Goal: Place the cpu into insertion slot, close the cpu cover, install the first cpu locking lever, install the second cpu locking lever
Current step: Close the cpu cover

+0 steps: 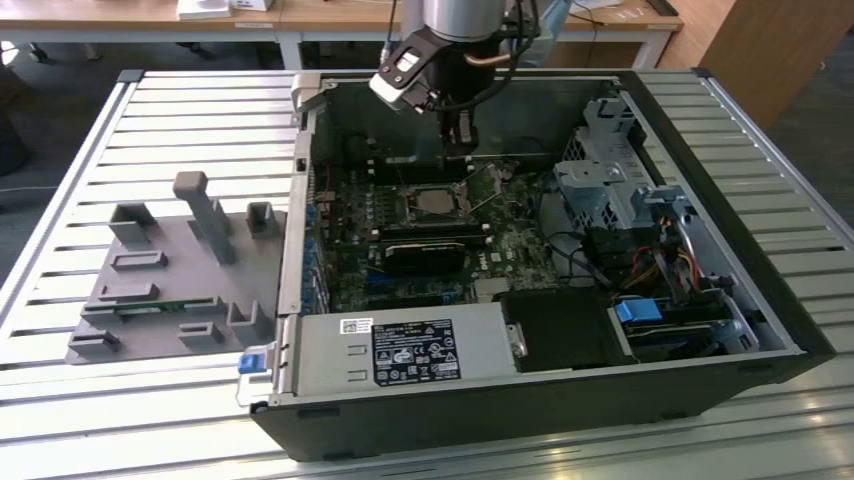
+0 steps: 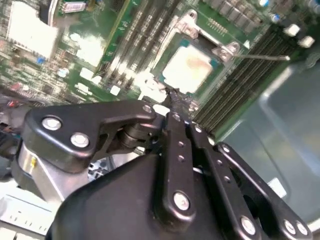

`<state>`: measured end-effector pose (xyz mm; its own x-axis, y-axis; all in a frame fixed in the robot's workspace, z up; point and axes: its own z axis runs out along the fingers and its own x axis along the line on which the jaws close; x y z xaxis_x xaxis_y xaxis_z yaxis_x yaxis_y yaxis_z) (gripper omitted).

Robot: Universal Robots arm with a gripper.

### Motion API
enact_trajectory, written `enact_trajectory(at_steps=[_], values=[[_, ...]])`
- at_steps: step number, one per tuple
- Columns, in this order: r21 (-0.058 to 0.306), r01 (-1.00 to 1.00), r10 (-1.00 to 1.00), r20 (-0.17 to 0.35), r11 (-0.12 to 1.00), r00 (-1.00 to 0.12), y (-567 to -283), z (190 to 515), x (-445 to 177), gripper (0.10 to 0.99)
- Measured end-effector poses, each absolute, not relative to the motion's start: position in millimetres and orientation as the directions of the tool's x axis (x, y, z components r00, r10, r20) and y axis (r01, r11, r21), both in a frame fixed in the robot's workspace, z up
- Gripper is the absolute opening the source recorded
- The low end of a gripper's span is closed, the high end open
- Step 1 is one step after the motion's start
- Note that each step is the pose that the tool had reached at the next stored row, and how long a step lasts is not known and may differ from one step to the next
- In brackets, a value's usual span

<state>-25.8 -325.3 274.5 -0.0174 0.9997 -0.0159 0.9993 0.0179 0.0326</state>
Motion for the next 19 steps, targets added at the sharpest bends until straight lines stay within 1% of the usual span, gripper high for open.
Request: enact_trajectory(at_steps=[2, 3, 19], values=[[0.032, 0.999, 1.000, 0.010, 0.017, -0.018, -325, 274, -24, 0.106], [0.032, 0.999, 1.000, 0.013, 0.017, -0.018, -325, 274, -23, 0.106], [0.030, 0.999, 0.999, 0.009, 0.038, -0.038, -325, 268, 2, 0.106]])
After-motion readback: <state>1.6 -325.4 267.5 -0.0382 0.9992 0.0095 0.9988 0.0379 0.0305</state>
